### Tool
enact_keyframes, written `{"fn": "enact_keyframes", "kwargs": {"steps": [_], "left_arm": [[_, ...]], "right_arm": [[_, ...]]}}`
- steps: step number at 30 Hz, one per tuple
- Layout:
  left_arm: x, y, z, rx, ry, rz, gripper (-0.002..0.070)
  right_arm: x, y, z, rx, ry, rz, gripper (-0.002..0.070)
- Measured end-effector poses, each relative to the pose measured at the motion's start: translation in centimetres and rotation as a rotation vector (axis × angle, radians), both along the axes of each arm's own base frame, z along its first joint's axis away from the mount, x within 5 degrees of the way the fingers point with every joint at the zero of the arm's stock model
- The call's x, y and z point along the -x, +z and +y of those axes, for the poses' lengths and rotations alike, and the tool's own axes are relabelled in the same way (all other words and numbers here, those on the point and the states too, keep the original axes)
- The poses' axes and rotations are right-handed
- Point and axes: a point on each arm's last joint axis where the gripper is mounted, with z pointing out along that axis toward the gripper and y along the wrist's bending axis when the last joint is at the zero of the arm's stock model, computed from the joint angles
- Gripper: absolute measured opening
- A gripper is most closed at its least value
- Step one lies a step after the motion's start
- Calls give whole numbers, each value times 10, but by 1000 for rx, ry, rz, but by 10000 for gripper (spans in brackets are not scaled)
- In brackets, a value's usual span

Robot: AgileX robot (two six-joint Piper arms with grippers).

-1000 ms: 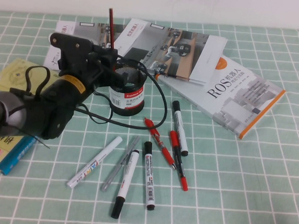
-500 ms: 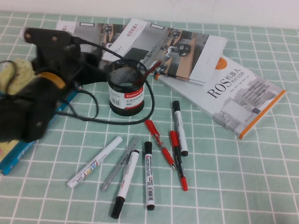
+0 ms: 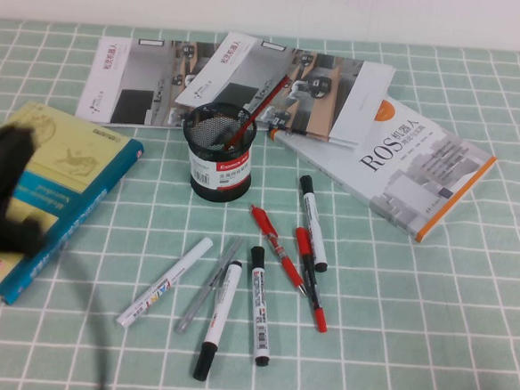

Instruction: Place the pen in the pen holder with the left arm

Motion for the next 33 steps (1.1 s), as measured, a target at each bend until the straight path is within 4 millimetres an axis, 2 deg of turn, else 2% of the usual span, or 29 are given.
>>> {"fn": "enact_keyframes", "kwargs": {"steps": [3, 6, 12, 16, 23, 28, 33], "left_arm": [[37, -2, 14, -2, -5, -30, 2], [63, -9, 25, -10, -10, -28, 2], [94, -22, 37, -26, -15, -22, 0], [98, -29, 38, -29, -16, 0, 0], [94, -51, 37, -21, -14, 58, 0], [90, -70, 36, -21, -4, 19, 0], [92, -81, 46, -18, 134, 10, 0]], "right_arm": [[0, 0, 0, 0, 0, 0, -20], [0, 0, 0, 0, 0, 0, -20], [0, 0, 0, 0, 0, 0, -20], [0, 0, 0, 0, 0, 0, -20], [0, 0, 0, 0, 0, 0, -20], [0, 0, 0, 0, 0, 0, -20], [0, 0, 0, 0, 0, 0, -20]]}}
